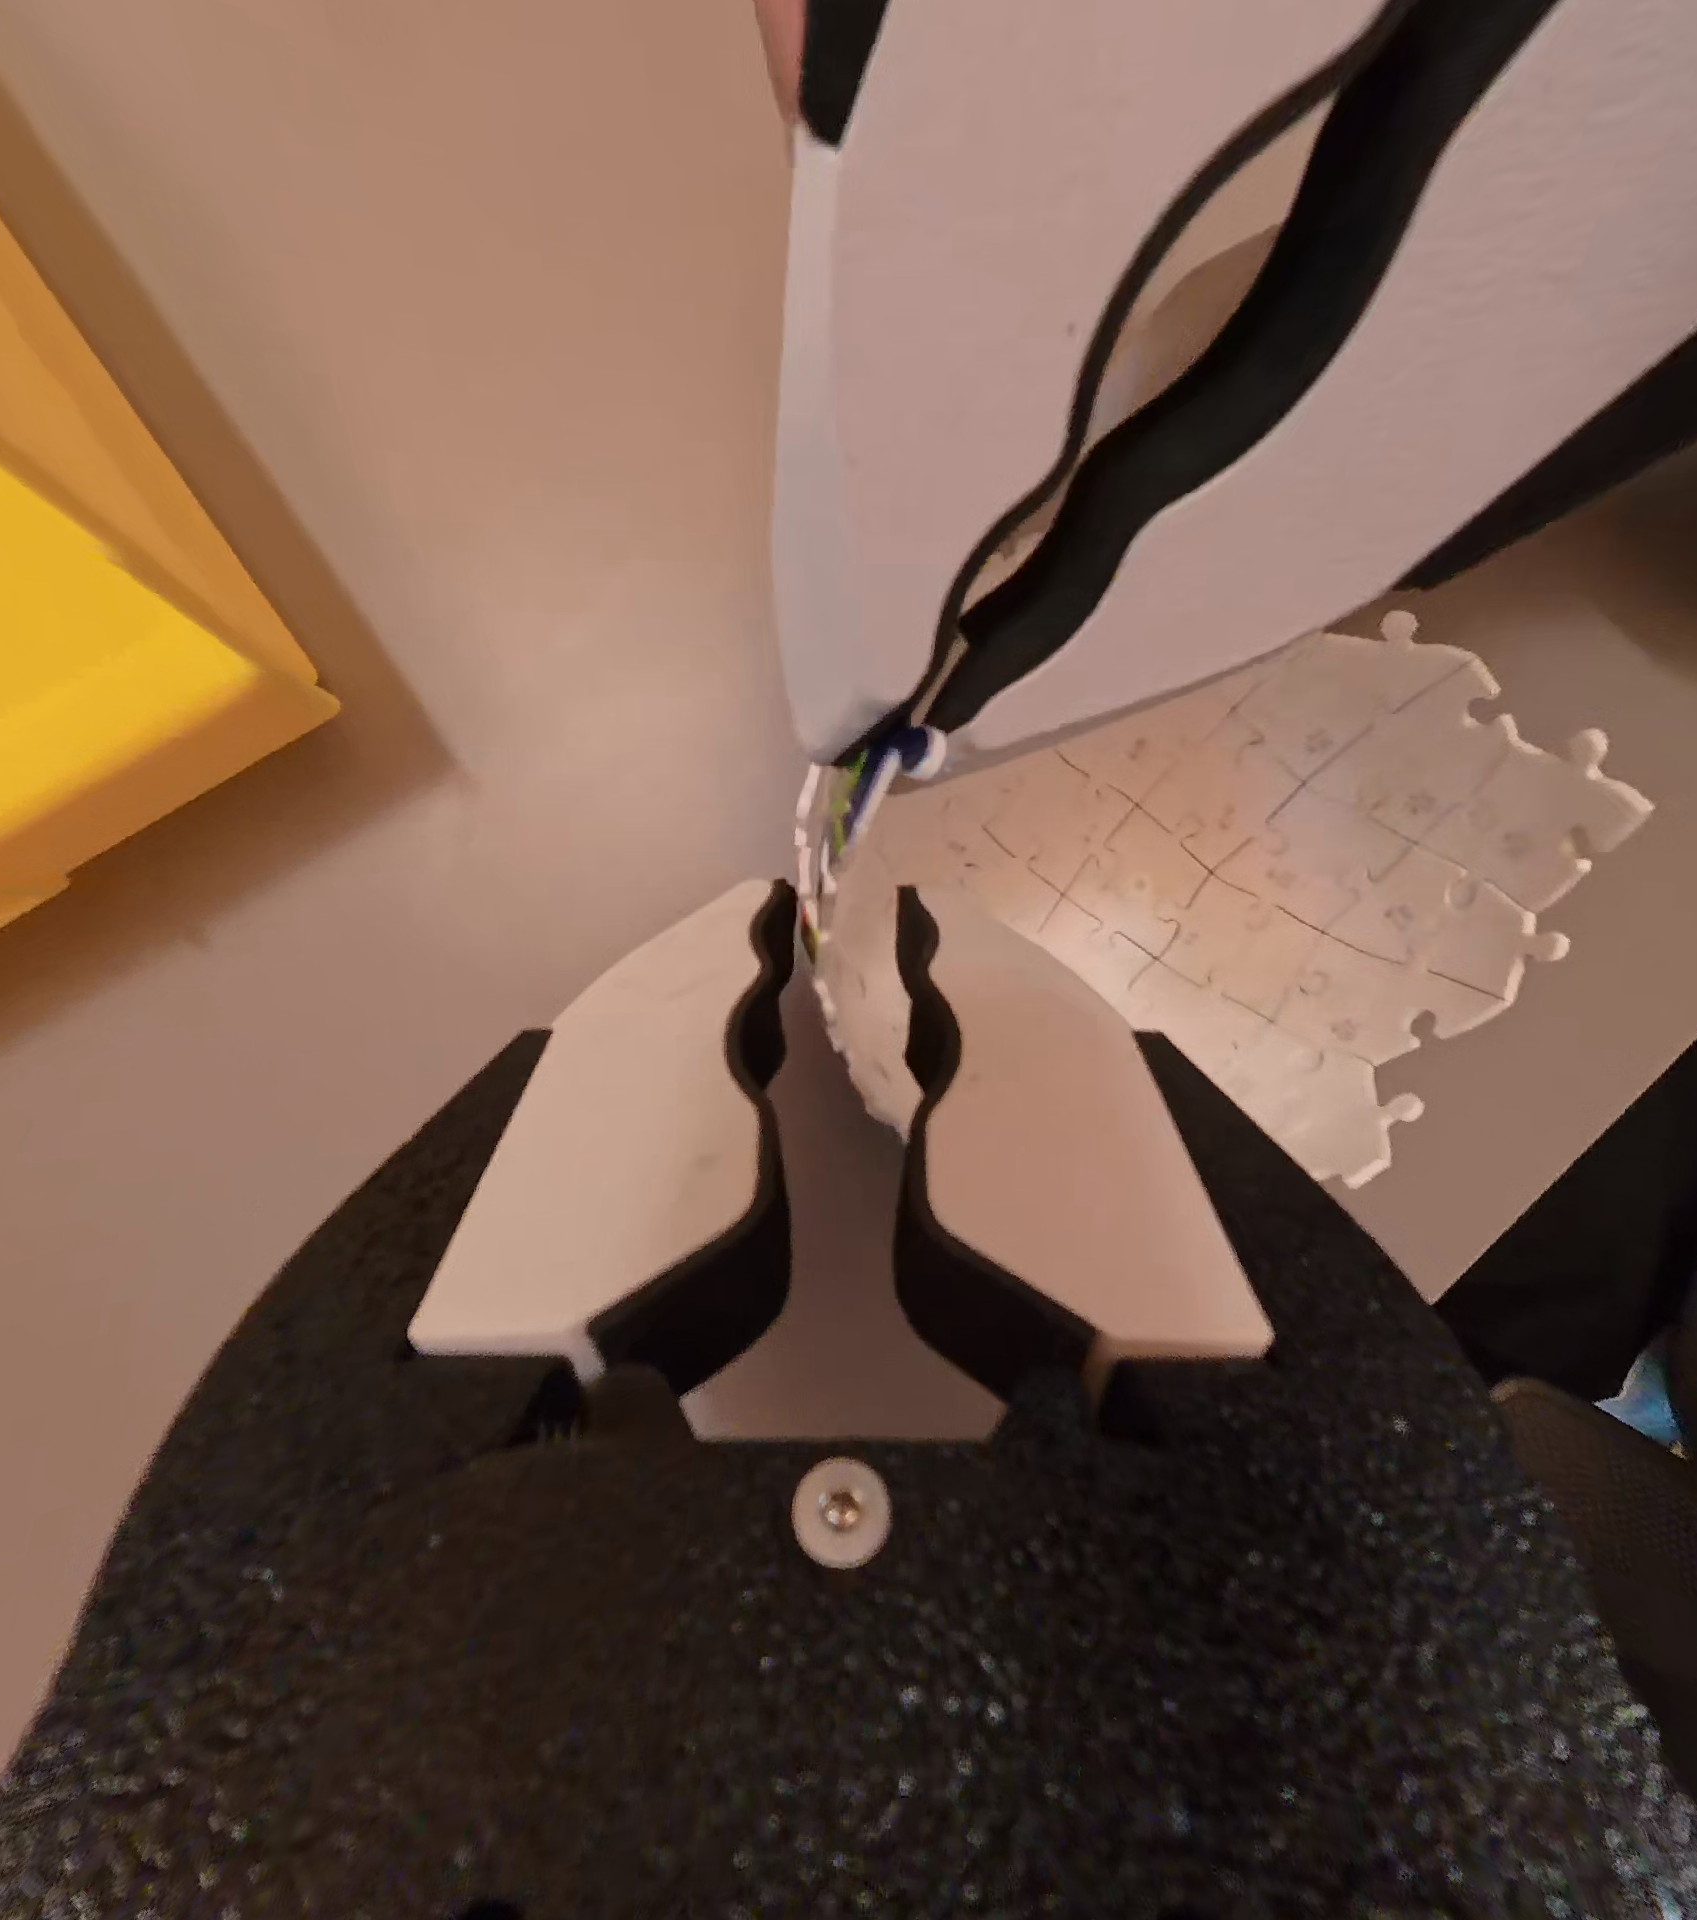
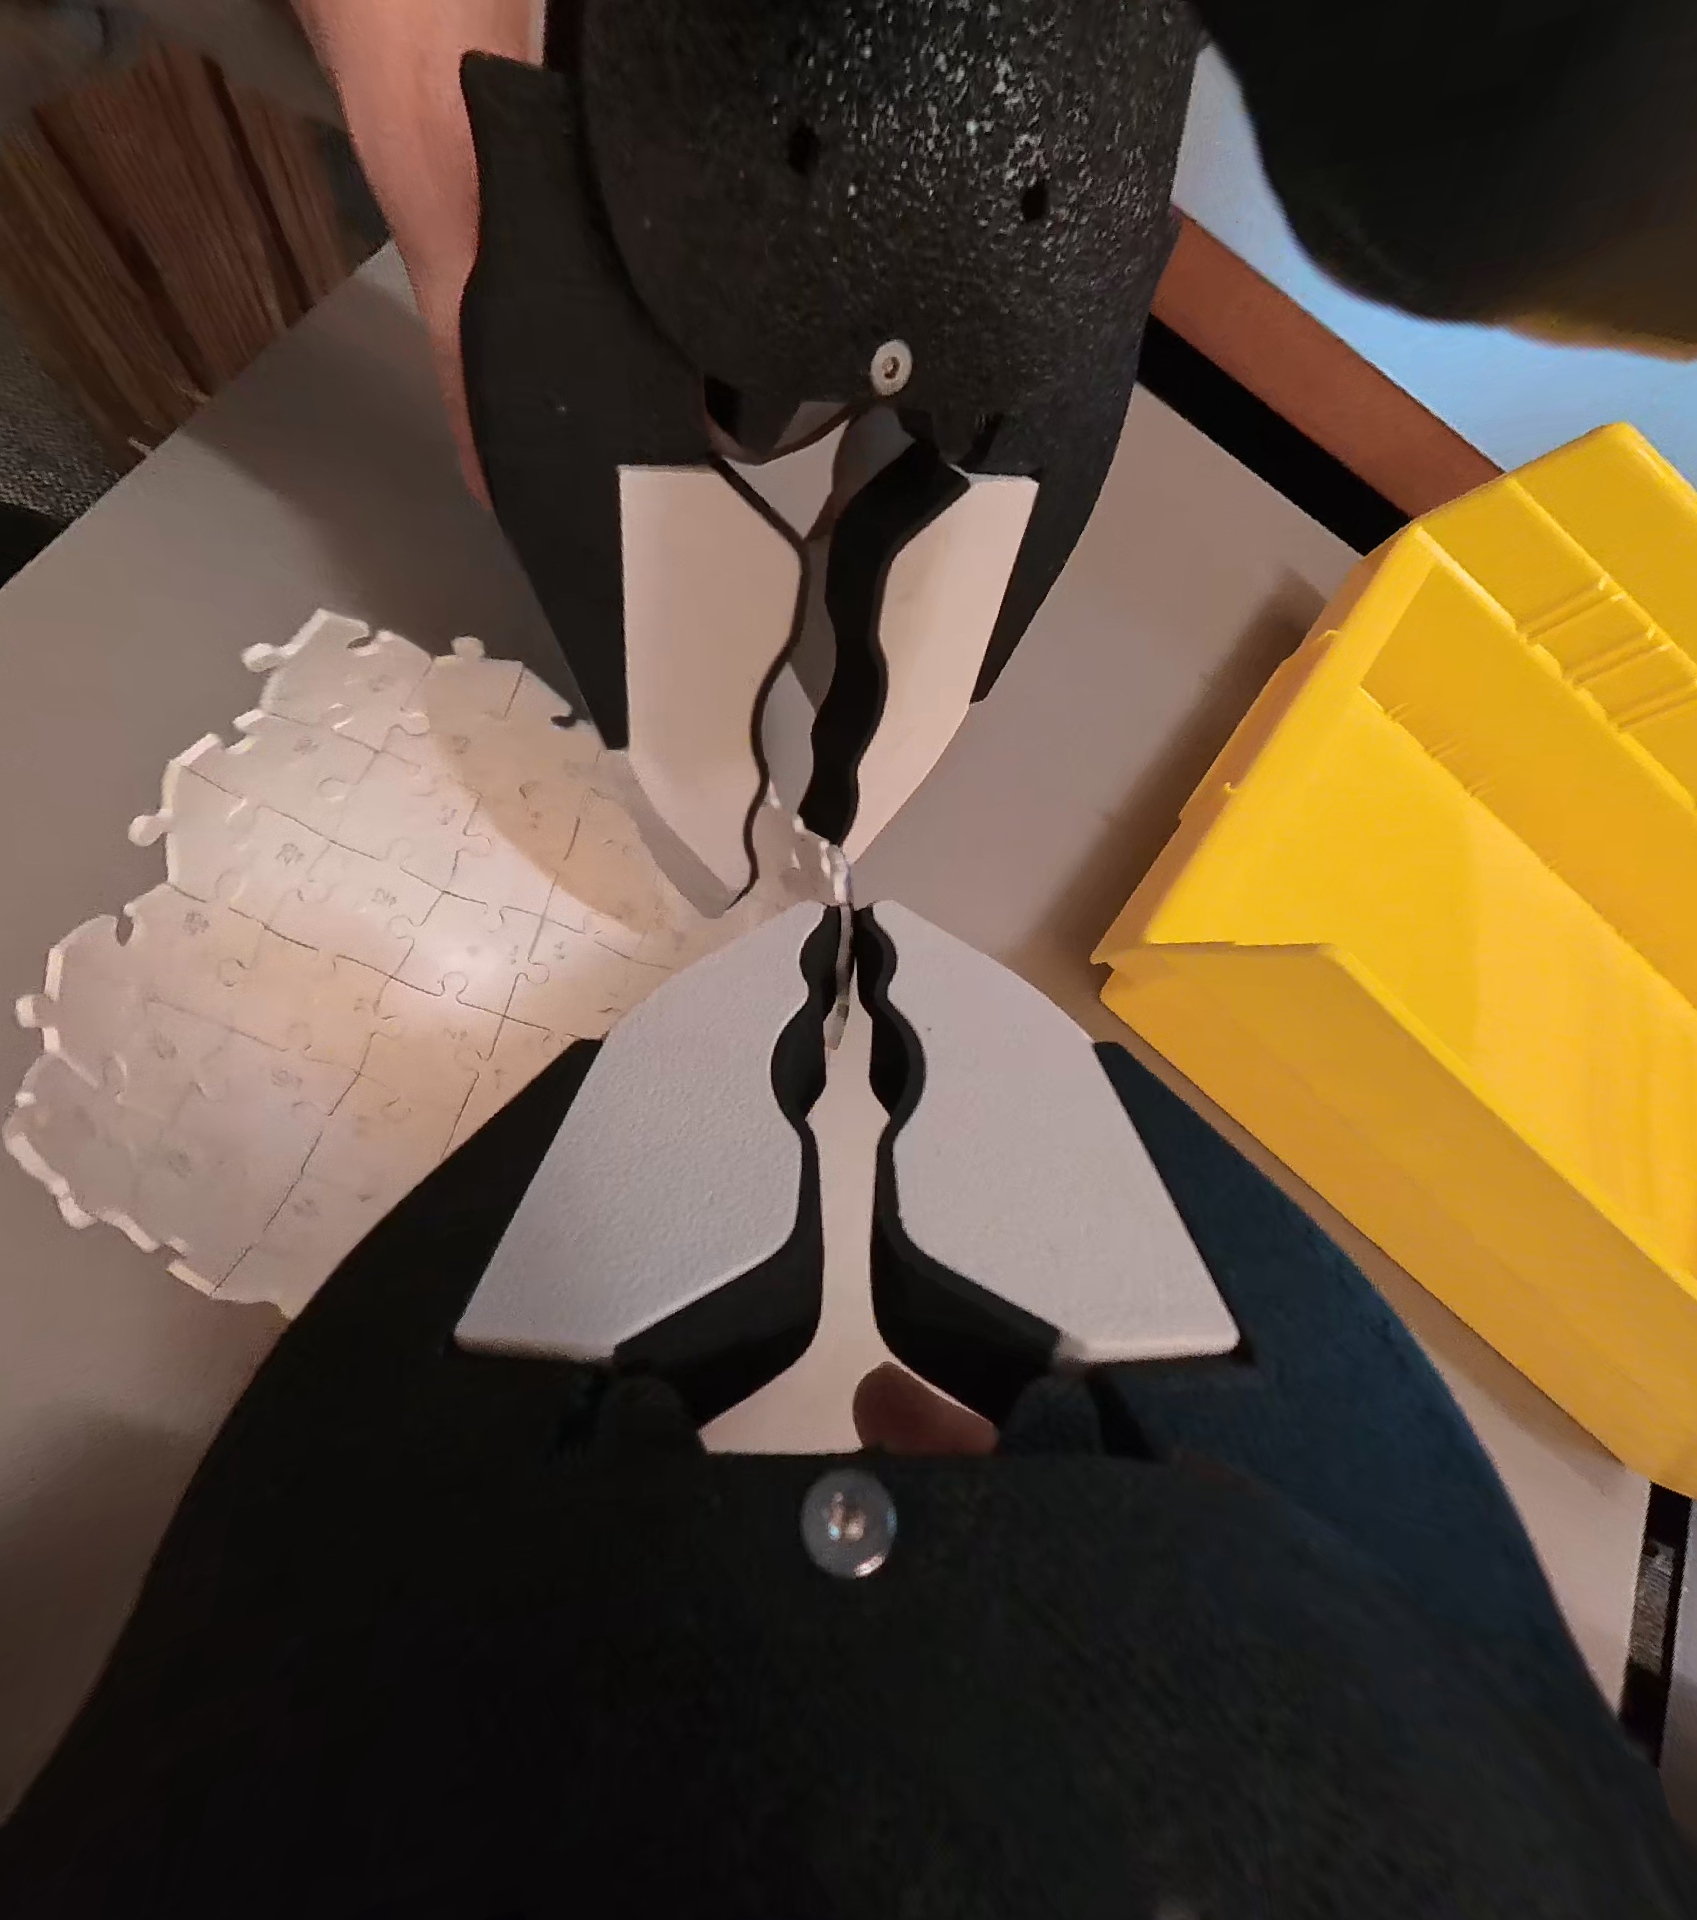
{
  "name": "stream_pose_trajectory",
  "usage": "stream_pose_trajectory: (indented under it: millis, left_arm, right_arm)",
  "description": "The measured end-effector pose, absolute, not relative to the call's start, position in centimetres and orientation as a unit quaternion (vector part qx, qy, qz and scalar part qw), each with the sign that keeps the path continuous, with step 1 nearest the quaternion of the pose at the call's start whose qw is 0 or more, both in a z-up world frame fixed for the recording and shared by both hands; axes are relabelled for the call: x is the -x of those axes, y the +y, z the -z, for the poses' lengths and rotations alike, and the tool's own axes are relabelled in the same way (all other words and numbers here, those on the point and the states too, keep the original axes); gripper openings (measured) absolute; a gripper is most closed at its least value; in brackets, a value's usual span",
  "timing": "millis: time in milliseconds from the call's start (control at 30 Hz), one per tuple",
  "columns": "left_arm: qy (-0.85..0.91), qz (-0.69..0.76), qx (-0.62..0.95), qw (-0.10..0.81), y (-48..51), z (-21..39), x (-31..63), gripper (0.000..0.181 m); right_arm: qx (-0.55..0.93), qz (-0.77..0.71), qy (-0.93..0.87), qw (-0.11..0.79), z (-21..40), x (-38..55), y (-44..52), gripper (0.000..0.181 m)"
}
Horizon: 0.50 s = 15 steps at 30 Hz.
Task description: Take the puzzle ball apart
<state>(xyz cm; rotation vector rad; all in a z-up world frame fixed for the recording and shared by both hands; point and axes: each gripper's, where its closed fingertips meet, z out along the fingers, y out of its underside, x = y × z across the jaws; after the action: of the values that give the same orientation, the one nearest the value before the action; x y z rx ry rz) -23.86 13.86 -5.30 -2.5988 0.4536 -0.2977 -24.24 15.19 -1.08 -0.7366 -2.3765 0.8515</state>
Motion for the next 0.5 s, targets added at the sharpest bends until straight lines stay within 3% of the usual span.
stream_pose_trajectory:
  millis: [233,500]
  left_arm:
    - [0.154,0.122,0.949,0.247,14.04,5.43,24.22,0.006]
    - [0.152,0.13,0.946,0.255,14.37,5.45,24.12,0.015]
  right_arm:
    - [0.255,-0.324,-0.874,0.258,0.95,24.42,14.94,0.003]
    - [0.261,-0.325,-0.875,0.245,1.31,24.54,14.85,0.003]
